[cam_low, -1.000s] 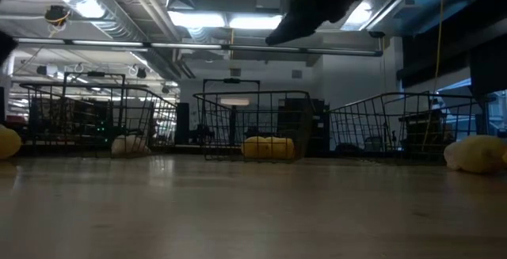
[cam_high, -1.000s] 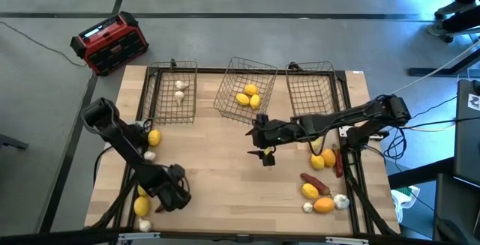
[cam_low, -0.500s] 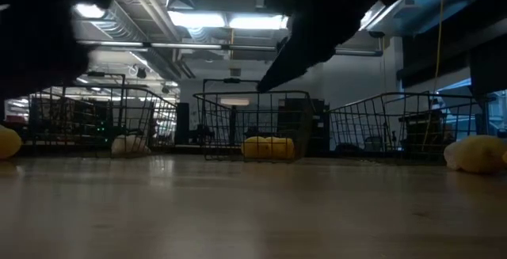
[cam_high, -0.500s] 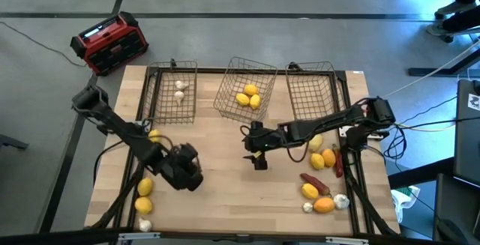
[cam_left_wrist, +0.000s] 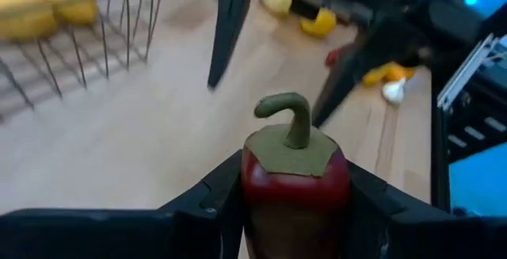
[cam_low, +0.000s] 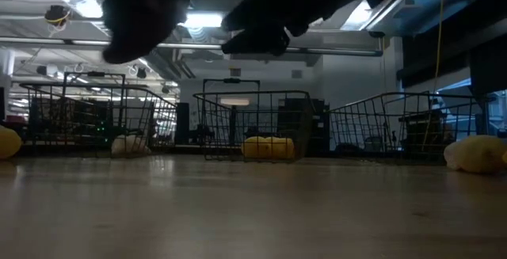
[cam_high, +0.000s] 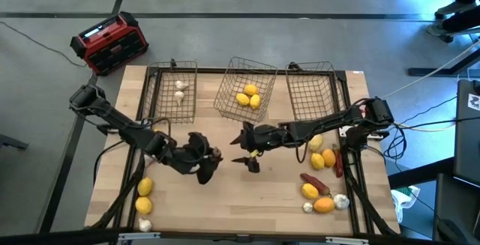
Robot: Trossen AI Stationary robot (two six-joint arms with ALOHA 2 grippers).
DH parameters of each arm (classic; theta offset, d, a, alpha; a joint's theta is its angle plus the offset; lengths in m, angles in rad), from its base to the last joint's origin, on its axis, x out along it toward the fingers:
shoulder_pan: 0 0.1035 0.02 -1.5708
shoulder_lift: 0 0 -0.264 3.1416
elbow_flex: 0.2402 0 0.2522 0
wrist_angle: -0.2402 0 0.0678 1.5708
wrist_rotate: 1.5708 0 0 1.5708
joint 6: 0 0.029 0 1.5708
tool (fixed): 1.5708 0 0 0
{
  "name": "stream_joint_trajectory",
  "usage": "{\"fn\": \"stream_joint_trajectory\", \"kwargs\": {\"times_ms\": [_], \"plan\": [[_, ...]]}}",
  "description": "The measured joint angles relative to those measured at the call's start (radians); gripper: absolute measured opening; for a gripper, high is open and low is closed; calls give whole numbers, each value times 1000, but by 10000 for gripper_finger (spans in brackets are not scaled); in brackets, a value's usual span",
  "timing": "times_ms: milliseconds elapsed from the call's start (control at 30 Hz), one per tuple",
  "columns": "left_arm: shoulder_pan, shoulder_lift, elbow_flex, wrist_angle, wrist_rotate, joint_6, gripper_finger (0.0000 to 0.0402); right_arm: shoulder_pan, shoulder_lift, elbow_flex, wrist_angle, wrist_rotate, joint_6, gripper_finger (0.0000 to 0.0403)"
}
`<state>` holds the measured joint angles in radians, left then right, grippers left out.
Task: Sort produce into baskets
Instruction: Put the bell pepper into the right wire basket
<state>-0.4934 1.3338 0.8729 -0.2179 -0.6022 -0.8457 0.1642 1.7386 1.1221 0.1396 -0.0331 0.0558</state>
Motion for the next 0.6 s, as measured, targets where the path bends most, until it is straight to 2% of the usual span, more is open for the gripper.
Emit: {"fn": "stream_joint_trajectory", "kwargs": {"times_ms": [400,500,600], "plan": [[11,0,0,254,-159,311,142,0,40,0,236,-100,77,308],[17,0,0,276,-163,347,143,0,71,0,342,-115,101,306],[25,0,0,287,-163,349,143,0,87,0,394,-125,122,288]]}}
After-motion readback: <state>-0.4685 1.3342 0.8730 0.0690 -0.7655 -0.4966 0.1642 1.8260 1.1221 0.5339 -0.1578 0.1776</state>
